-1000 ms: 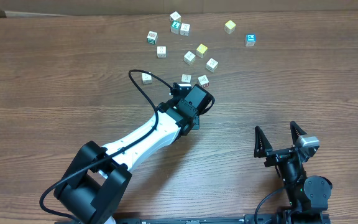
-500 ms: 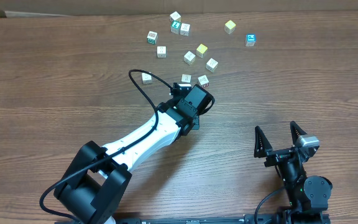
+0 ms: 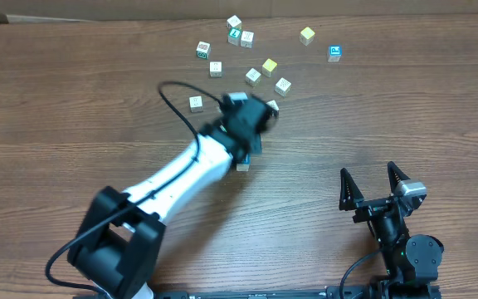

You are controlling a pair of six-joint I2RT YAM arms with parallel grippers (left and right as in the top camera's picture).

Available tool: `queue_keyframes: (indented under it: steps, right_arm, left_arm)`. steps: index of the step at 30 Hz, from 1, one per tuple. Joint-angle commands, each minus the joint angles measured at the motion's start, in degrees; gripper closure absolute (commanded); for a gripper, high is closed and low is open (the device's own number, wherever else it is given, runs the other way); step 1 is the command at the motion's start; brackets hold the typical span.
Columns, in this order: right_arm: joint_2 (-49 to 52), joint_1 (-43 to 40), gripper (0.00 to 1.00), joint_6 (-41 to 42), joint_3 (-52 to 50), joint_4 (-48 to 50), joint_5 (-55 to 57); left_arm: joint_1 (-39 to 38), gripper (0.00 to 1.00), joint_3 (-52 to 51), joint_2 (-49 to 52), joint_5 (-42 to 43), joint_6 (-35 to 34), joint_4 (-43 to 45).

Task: Form a tower
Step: 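Open the left gripper and swing the left arm back to the left side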

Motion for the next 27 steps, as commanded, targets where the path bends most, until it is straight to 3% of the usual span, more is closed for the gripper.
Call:
queue_keyframes:
  steps: [1, 10, 12, 15, 17, 20, 21, 23, 24, 27]
  right_arm:
    - [-0.5, 0.4, 0.0, -0.1, -0.6, 0.3, 0.3]
    - [-0.5, 0.4, 0.0, -0.1, -0.6, 0.3, 0.3]
    - [-0.5, 0.4, 0.0, -0.1, -0.6, 0.3, 0.3]
    - [-0.5, 0.4, 0.0, -0.1, -0.6, 0.4, 0.3]
    - [-0.5, 0.4, 0.0, -0.1, -0.6, 1.4, 0.3]
    - [-0.5, 0.4, 0.0, 0.2, -0.6, 3.6, -2.9]
    - [-0.5, 0.4, 0.0, 0.2, -0.6, 4.2, -4.7]
    - [-0.5, 0.4, 0.0, 0.2, -0.5, 4.7, -6.8]
    - [-0.5, 0.4, 0.0, 0.2, -0.5, 4.6, -6.8]
    - [-0.4, 0.4, 0.0, 1.9, 0.8, 4.5, -6.4]
  left_arm:
    - [6.2, 0.48, 7.5, 0.4, 1.5, 2.2, -1.4]
    - [24.9, 0.47, 15.1, 0.4, 9.0, 2.4, -9.6]
    - [29.2, 0.51, 15.1, 0.4, 11.5, 2.4, -10.8]
    - [34.4, 0.72, 15.1, 0.4, 12.0, 2.4, -13.1]
    - [37.4, 0.92, 15.1, 0.4, 12.0, 2.4, -14.3]
    - [41.0, 0.96, 15.1, 0.4, 12.0, 2.4, -16.6]
    - [41.7, 0.91, 15.1, 0.4, 12.0, 2.4, -17.3]
    - [42.9, 0.48, 15.1, 0.4, 12.0, 2.4, -19.2]
    - [43.2, 0.0, 15.1, 0.4, 12.0, 2.4, -19.9]
    - [43.3, 0.0, 15.1, 0.4, 11.9, 2.4, -20.3]
